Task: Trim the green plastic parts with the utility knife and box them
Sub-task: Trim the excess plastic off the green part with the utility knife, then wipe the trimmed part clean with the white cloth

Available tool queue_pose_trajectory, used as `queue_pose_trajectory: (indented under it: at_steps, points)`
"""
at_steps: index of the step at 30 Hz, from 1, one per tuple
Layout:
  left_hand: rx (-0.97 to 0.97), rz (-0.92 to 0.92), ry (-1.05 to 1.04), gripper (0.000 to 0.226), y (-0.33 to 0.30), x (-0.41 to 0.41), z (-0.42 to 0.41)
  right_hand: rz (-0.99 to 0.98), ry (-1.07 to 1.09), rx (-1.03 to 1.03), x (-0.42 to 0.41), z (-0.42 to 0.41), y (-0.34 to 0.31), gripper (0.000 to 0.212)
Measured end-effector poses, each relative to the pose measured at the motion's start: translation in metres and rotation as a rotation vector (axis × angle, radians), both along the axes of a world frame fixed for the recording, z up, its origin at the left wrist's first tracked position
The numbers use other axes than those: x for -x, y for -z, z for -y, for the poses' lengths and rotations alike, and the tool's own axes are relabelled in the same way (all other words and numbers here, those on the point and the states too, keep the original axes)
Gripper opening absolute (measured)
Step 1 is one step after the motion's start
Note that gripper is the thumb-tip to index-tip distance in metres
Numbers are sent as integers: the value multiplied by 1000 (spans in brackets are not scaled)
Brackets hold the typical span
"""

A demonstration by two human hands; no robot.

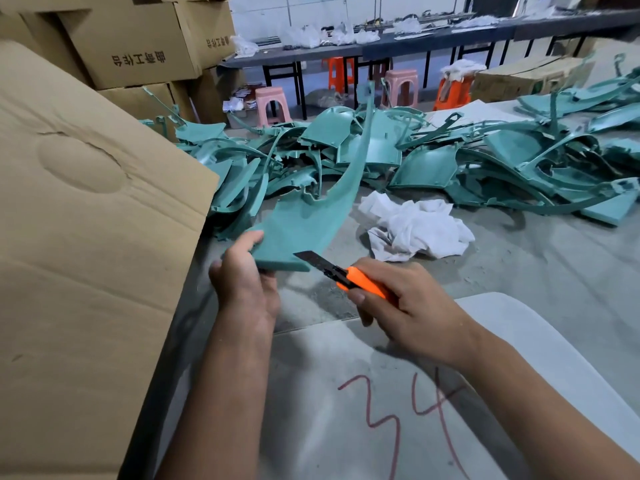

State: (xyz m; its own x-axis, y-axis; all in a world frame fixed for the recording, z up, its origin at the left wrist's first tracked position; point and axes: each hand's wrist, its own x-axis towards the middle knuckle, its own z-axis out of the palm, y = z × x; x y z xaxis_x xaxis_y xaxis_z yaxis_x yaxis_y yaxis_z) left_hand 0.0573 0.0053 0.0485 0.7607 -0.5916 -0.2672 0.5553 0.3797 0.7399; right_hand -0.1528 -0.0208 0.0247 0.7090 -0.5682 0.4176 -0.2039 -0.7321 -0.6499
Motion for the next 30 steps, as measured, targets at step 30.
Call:
queue_pose_trajectory:
  at_steps: [30]
  points:
    - [84,-133,352,23,2,6,-7,-372,774,245,29,65,23,54]
